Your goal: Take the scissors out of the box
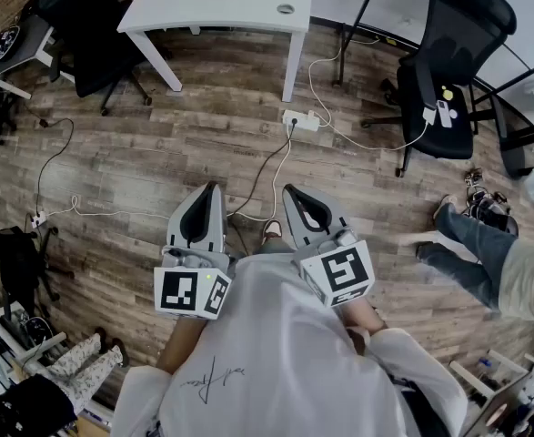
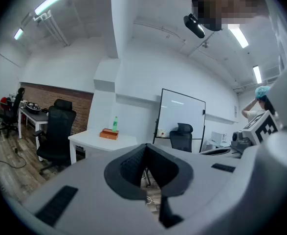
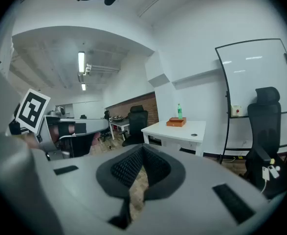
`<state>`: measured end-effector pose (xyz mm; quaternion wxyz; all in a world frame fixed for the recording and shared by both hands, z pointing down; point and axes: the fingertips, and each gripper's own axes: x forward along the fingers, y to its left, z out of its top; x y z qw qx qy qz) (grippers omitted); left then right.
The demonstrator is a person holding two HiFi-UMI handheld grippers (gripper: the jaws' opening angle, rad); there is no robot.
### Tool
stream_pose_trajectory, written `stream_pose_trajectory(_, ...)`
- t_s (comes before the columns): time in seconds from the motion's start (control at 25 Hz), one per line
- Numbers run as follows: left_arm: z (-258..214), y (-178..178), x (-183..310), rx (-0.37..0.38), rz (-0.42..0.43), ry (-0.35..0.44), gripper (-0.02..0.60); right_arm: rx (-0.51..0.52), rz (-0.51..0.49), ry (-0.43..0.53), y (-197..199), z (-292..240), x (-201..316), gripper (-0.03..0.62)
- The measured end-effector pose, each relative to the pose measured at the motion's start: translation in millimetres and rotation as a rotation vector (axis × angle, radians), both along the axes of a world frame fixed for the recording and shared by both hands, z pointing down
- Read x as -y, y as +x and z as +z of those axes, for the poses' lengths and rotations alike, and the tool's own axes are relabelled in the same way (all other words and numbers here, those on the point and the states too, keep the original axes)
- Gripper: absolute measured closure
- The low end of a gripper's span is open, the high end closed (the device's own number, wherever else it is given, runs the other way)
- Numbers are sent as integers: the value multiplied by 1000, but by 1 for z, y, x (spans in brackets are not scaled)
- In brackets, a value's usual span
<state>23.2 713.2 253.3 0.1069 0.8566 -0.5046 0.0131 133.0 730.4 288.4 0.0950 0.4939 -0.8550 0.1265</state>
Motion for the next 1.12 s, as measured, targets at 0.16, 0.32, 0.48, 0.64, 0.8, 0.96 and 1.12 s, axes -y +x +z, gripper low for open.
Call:
stream_pose_trajectory(0.16, 9, 2, 5, 3, -41, -30, 575, -14, -36, -31, 3, 8, 4, 585)
stream_pose_trajectory(0.32, 14, 1, 10, 12, -59, -46, 575, 1, -52, -33, 5, 15, 14, 585)
stream_pose_trajectory(0.48, 19, -1, 19, 34, -65, -55, 575, 29, -53, -54, 8, 17, 25, 583)
stream_pose_trajectory(0.64, 19, -8, 35, 52, -58, -49, 575, 41, -46, -50, 4, 14, 42, 583)
stream_pose_trajectory(0.8, 22, -22, 61, 61, -85, -32, 575, 9, -43, -30, -5, 12, 63, 585)
stream_pose_trajectory(0.96, 26, -36, 96, 49, -97, -27, 575, -34, -40, -25, -17, 15, 92, 586)
stream_pose_trajectory(1.12, 27, -41, 136, 60, -81, -24, 575, -60, -22, -30, -25, 12, 129, 586)
